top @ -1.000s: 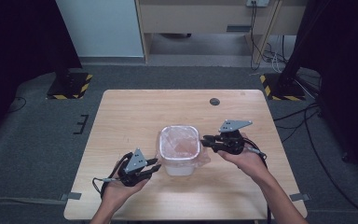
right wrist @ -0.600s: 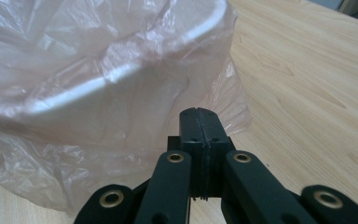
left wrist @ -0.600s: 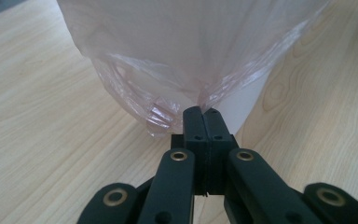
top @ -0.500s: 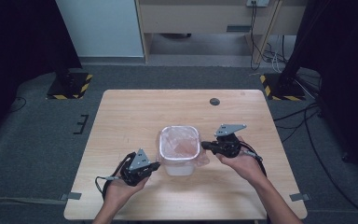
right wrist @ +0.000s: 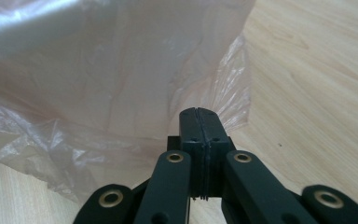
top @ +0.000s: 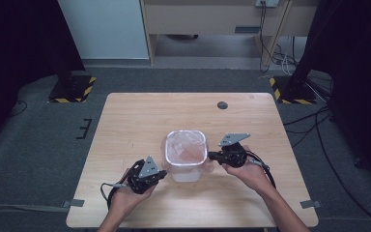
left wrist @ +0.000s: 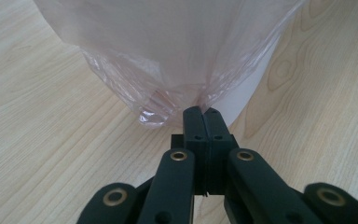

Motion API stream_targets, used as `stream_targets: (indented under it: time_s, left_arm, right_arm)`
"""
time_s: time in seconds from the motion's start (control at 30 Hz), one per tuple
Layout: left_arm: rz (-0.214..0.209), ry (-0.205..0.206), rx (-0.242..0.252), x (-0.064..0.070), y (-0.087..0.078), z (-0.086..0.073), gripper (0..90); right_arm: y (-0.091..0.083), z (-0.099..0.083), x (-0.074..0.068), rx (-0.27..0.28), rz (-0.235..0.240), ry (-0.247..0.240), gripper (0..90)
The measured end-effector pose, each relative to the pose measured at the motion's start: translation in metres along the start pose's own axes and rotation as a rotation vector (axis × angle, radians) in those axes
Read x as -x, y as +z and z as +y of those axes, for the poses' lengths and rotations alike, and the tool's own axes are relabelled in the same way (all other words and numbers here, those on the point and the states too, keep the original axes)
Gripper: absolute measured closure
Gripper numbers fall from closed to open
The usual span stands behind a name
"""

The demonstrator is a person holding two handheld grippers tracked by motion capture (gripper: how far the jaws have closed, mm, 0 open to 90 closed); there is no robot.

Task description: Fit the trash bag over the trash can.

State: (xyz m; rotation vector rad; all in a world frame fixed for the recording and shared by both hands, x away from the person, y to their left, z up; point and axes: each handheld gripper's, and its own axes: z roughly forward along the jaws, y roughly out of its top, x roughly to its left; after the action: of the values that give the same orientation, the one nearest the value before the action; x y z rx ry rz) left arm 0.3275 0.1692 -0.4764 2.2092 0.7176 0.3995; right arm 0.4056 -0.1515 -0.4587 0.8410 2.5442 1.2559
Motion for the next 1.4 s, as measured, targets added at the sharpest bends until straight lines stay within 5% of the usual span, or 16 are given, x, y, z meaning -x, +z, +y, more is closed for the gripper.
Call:
stream_targets:
  time_s: [0.03,0.13,0.33,0.57,0.87,1.13,1.27,1.37,1.4]
  left_arm:
    - [0.000,0.000,0.000,0.000,0.000,0.000,83.3]
    - [0.014,-0.028,0.047,-0.003,-0.011,-0.003,70.1]
    - [0.026,-0.057,0.127,-0.010,-0.032,-0.003,62.7]
    - [0.050,-0.070,0.150,-0.022,-0.034,0.007,56.9]
    - [0.071,-0.064,0.142,-0.035,-0.022,0.016,51.9]
    - [0.068,-0.067,0.144,-0.043,-0.014,0.021,50.3]
    - [0.066,-0.057,0.143,-0.043,-0.011,0.022,50.8]
    - [0.067,-0.049,0.141,-0.043,-0.011,0.023,51.3]
    - [0.068,-0.044,0.143,-0.043,-0.010,0.024,51.5]
  right_arm:
    - [0.000,0.000,0.000,0.000,0.000,0.000,85.2]
    - [-0.018,0.003,0.005,0.097,-0.032,0.040,63.9]
    - [-0.049,0.012,0.006,0.182,-0.053,0.029,60.3]
    - [-0.058,0.037,-0.009,0.219,-0.023,-0.025,63.6]
    - [-0.029,0.070,-0.032,0.161,0.043,-0.100,74.0]
    - [0.012,0.097,-0.049,-0.023,0.047,-0.189,87.7]
    - [0.026,0.099,-0.052,-0.104,0.026,-0.234,85.7]
    - [0.030,0.099,-0.052,-0.117,0.014,-0.235,78.1]
    - [0.034,0.099,-0.053,-0.123,0.002,-0.242,69.4]
